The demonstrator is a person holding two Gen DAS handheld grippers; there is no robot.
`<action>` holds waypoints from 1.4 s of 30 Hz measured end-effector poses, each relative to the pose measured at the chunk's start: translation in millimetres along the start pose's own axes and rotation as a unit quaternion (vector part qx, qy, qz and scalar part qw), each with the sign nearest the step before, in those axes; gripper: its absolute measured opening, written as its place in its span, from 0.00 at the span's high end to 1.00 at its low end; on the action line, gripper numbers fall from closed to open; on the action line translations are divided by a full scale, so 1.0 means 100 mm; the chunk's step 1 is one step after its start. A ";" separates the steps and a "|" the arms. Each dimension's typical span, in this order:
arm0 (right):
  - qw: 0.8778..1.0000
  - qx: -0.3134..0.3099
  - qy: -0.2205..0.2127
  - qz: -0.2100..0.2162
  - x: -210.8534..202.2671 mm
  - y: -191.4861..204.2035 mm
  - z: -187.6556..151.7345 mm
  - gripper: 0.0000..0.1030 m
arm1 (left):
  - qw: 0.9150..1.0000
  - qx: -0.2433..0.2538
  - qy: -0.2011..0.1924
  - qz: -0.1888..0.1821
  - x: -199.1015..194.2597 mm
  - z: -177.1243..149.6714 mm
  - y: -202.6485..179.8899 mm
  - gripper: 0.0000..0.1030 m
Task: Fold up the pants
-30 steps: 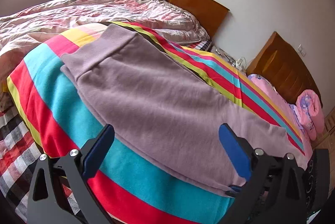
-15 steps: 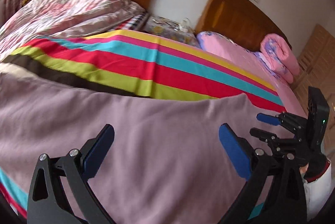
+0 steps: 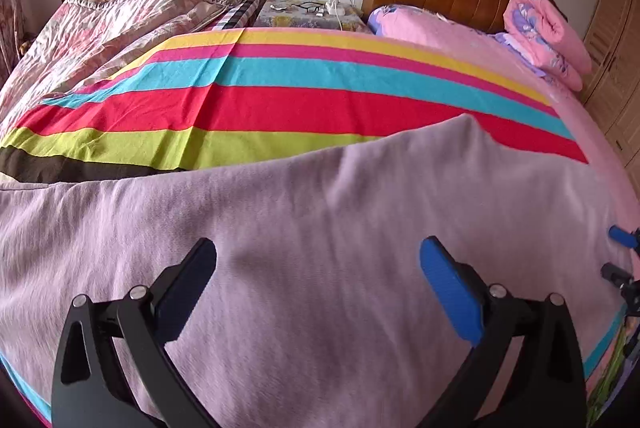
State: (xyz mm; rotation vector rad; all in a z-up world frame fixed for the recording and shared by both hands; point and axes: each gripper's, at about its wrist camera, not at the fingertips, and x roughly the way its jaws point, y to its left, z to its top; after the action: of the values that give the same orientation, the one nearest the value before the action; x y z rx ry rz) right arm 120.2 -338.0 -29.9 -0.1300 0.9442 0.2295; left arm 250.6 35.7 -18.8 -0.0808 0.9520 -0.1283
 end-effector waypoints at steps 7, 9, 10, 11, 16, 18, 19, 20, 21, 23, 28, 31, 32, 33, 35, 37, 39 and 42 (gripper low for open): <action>0.999 0.001 -0.047 0.004 -0.24 -0.15 -0.29 0.17 | 0.997 0.068 0.033 -0.004 0.17 -0.09 -0.62 0.01; 0.998 0.017 -0.063 0.004 -0.32 -0.20 -0.38 0.16 | 0.996 0.082 0.036 -0.013 0.20 -0.10 -0.77 0.01; 0.998 0.014 -0.058 0.005 -0.29 -0.21 -0.43 0.16 | 0.995 0.091 0.038 -0.014 0.22 -0.10 -0.84 0.01; 0.999 0.002 -0.054 0.006 -0.24 -0.20 -0.50 0.16 | 0.994 0.104 0.039 -0.011 0.24 -0.10 -0.92 0.01; 0.997 0.005 -0.079 0.011 -0.44 -0.22 -0.60 0.16 | 0.992 0.120 0.037 -0.013 0.33 -0.04 -1.22 0.01; 0.995 0.025 -0.089 0.022 -0.44 -0.29 -0.62 0.16 | 0.992 0.123 0.028 -0.027 0.30 -0.01 -1.35 0.01; 0.996 0.029 -0.080 0.027 -0.40 -0.32 -0.65 0.16 | 0.991 0.129 0.026 -0.031 0.30 -0.01 -1.44 0.01; 0.996 0.018 -0.081 0.024 -0.38 -0.29 -0.66 0.16 | 0.990 0.136 0.025 -0.035 0.31 -0.01 -1.52 0.01; 0.997 0.005 -0.079 0.017 -0.38 -0.26 -0.67 0.16 | 0.989 0.141 0.028 -0.041 0.34 -0.01 -1.59 0.01; 0.997 0.004 -0.075 0.019 -0.39 -0.26 -0.67 0.16 | 0.986 0.150 0.047 -0.059 0.47 -0.07 -1.72 0.01; 0.996 0.020 -0.081 0.025 -0.51 -0.28 -0.67 0.16 | 0.985 0.160 0.056 -0.039 0.57 -0.12 -1.85 0.01; 0.992 0.050 -0.111 0.020 -0.68 -0.34 -0.71 0.16 | 0.987 0.145 0.034 -0.064 0.41 0.02 -1.86 0.01; 0.991 0.065 -0.119 0.012 -0.71 -0.38 -0.73 0.16 | 0.986 0.151 0.023 -0.066 0.36 0.07 -1.92 0.01; 0.989 0.083 -0.125 0.006 -0.75 -0.42 -0.76 0.16 | 0.985 0.158 0.016 -0.071 0.34 0.14 -1.99 0.01; 0.983 0.122 -0.138 0.002 -0.81 -0.52 -0.83 0.15 | 0.983 0.166 0.011 -0.082 0.35 0.25 -2.18 0.01; 0.977 0.147 -0.152 0.008 -0.87 -0.58 -0.88 0.15 | 0.978 0.180 0.014 -0.103 0.40 0.31 -2.43 0.01; 0.976 0.153 -0.157 0.013 -0.88 -0.58 -0.86 0.14 | 0.971 0.208 0.014 -0.118 0.48 0.29 -2.73 0.01; 0.979 0.139 -0.150 0.023 -0.80 -0.49 -0.72 0.14 | 0.964 0.228 0.013 -0.137 0.65 0.28 -3.14 0.01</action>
State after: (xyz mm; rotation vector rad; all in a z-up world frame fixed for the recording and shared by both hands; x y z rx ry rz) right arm 30.5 -411.2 -5.8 0.1809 0.6694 0.1514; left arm 287.4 -284.2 -15.8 0.2172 0.9141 -0.6028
